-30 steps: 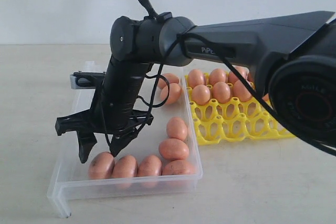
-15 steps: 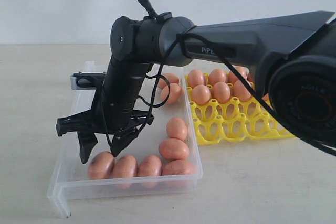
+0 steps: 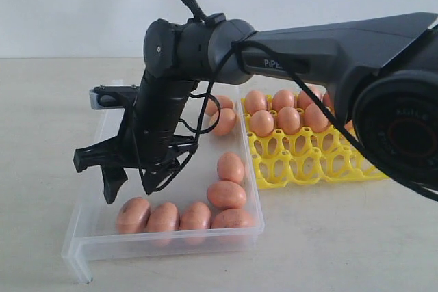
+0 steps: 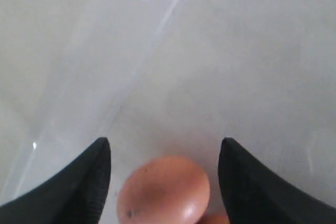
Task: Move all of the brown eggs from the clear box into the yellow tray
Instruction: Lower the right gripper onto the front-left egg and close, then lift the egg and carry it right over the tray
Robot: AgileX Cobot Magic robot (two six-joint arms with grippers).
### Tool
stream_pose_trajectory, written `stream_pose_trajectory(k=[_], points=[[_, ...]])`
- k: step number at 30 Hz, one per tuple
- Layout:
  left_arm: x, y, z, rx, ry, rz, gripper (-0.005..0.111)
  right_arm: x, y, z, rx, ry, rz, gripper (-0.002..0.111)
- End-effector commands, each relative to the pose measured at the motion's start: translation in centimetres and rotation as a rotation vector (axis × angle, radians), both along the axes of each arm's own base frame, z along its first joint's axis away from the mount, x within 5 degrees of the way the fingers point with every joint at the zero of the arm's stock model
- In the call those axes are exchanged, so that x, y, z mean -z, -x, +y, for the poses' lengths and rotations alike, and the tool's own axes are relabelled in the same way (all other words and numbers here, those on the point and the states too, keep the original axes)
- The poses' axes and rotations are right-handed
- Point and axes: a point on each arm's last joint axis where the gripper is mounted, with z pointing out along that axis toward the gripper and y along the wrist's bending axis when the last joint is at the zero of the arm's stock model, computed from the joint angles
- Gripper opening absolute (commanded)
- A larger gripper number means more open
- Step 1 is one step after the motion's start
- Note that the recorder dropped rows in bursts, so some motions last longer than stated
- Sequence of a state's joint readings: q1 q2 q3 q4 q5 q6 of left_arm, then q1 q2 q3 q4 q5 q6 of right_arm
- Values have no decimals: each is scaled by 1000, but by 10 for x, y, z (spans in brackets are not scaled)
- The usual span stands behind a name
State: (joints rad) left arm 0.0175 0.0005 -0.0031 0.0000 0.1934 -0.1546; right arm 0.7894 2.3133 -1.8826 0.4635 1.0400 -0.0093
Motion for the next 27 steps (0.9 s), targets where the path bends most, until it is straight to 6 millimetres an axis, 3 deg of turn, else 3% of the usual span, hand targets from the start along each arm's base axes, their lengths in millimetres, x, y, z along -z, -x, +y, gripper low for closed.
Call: stream_pose_trajectory(k=[1,5,12,17,19,24,27], points=[[0,0,0,3,10,-9,-4,-5,12,-10,-8,110,133,58],[1,0,0,1,-13,8,-4,1,10,-6,16,84,122,58],[5,0,0,0,-13,44,-4,31,11,8,59,35,183,58],[5,0,0,0,-13,43,-4,36,6,11,93,1,141,56],[5,0,0,0,-13,43,-4,36,4,11,102,-7,130,46],[5,0,0,0,-13,43,-4,35,3,12,61,-18,102,2],[5,0,0,0,-13,43,-4,35,2,11,1,-31,64,0]])
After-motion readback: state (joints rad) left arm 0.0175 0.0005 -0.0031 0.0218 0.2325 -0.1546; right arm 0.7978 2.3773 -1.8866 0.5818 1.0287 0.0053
